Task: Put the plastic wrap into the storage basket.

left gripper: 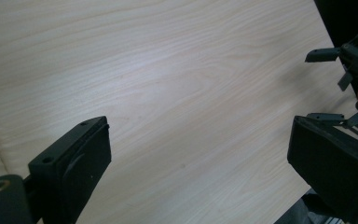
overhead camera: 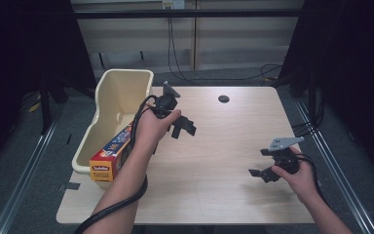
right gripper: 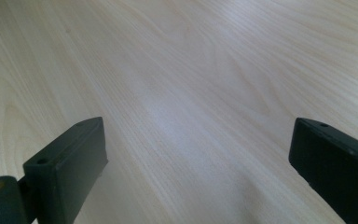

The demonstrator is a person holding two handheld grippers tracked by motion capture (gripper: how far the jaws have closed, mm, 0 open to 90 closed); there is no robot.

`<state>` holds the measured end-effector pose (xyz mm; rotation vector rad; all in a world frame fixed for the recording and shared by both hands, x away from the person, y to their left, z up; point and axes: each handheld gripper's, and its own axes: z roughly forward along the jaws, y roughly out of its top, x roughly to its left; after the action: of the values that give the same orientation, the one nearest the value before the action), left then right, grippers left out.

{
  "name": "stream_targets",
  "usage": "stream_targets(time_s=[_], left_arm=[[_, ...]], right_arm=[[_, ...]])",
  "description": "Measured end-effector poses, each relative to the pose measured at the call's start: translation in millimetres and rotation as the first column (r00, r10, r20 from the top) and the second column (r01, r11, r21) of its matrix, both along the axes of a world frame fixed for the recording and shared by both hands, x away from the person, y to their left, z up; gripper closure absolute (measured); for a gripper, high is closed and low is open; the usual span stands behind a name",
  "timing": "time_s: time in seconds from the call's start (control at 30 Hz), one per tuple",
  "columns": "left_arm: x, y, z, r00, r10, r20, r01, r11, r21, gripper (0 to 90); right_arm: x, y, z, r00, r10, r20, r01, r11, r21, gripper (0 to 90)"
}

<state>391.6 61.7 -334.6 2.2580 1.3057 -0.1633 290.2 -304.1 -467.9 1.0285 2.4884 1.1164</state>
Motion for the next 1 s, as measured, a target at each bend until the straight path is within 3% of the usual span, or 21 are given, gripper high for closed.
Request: stream_targets(time_s=[0.23,0.7,0.83,1.0], left_arm=[[-3.2,-4.2,-13.1,0.9999,-0.005,-0.009,0.005,0.9995,-0.031,6.1],[-8.9,-6.9,-38.4,0.9998,-0.017,-0.004,0.017,0.9997,-0.018,5.5],[-10.7,-7.9,-44.8,0.9999,-0.014,-0.004,0.014,0.9994,-0.031,5.4],[-12.5,-8.4,-51.9,0.9993,-0.036,-0.006,0.036,0.999,-0.025,5.4]], right_arm=[[-0.2,-0.4,0.4,1.0,-0.003,0.004,0.003,1.0,0.003,3.9],[-0.3,-1.1,0.8,1.0,-0.003,0.0,0.003,1.0,0.005,3.9],[-0.1,-1.4,0.5,1.0,0.001,0.0,-0.001,1.0,0.007,3.9],[-0.1,-1.8,0.6,1.0,0.002,0.002,-0.002,1.0,0.007,3.9]])
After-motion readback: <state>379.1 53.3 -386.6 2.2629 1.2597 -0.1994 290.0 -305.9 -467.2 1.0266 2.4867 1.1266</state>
